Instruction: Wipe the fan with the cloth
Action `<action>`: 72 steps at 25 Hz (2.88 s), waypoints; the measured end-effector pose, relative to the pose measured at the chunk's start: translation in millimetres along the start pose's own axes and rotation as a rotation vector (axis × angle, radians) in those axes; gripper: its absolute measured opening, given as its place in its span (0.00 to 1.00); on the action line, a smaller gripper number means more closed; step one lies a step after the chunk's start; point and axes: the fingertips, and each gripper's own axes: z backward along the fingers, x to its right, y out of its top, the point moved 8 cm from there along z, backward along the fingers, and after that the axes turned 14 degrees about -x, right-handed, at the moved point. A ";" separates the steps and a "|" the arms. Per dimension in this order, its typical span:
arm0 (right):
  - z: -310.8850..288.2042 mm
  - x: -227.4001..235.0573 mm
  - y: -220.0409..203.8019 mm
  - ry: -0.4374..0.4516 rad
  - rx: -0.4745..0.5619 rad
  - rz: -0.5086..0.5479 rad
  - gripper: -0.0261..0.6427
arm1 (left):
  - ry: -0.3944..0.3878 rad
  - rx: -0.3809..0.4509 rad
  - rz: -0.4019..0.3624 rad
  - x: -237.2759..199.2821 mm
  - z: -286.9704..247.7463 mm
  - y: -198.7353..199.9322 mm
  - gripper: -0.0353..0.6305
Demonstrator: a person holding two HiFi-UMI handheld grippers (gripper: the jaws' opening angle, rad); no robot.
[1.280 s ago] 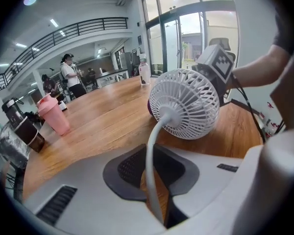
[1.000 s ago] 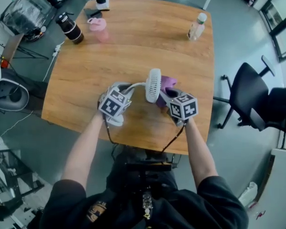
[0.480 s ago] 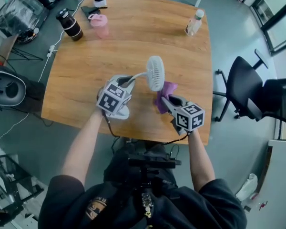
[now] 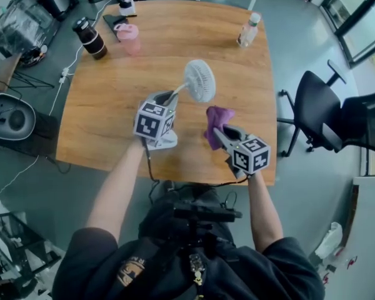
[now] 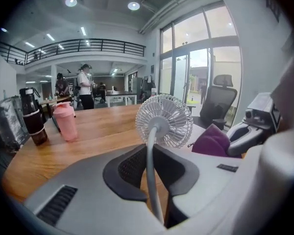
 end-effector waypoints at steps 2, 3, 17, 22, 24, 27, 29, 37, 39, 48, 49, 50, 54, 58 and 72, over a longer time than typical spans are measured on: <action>3.6 0.3 -1.9 -0.008 0.000 -0.003 0.14 | -0.010 0.003 0.042 -3.0 -7.8 0.4 0.13; 4.8 0.2 -1.9 -0.011 0.000 -0.003 0.14 | -0.008 -0.003 0.063 -6.3 -11.4 -0.6 0.13; -7.1 -29.5 23.5 -0.020 0.029 0.038 0.14 | 0.035 -0.176 0.243 -50.2 -40.3 -28.4 0.13; -11.9 -39.3 31.0 -0.033 0.039 0.048 0.14 | 0.039 -0.208 0.235 -53.0 -44.5 -29.4 0.13; -14.0 -44.4 32.7 -0.035 0.042 0.050 0.14 | 0.025 -0.208 0.241 -55.1 -46.0 -29.9 0.14; -16.7 -53.3 35.5 -0.037 0.044 0.052 0.14 | 0.009 -0.200 0.252 -58.1 -46.9 -29.4 0.14; -18.4 -58.3 37.6 -0.043 0.046 0.053 0.14 | 0.034 -0.202 0.246 -62.7 -47.4 -30.1 0.16; -16.1 -77.4 43.6 -0.124 0.096 0.045 0.14 | 0.035 -0.073 0.191 -66.4 -33.3 -27.6 0.53; -13.5 -85.2 46.0 -0.153 0.113 0.041 0.14 | 0.072 -0.026 0.135 -69.0 -23.1 -26.8 0.53; 14.6 -120.1 35.0 -0.176 0.162 0.051 0.14 | 0.148 0.043 0.049 -51.5 28.9 -46.1 0.33; 17.1 -123.0 31.3 -0.170 0.166 0.055 0.14 | 0.174 0.057 0.039 -48.6 36.9 -47.7 0.22; 19.9 -125.9 27.3 -0.164 0.170 0.060 0.14 | 0.196 0.073 0.029 -45.0 45.6 -49.0 0.14; 39.0 -138.8 10.5 -0.143 0.202 0.087 0.14 | 0.177 0.147 0.012 -14.7 89.8 -50.7 0.06; 76.1 -155.7 -12.0 -0.149 0.259 0.111 0.14 | 0.090 0.220 0.008 48.8 140.5 -54.3 0.06; 183.4 -253.7 -65.3 -0.181 0.438 0.165 0.14 | -0.036 0.365 -0.019 199.0 280.7 -101.6 0.06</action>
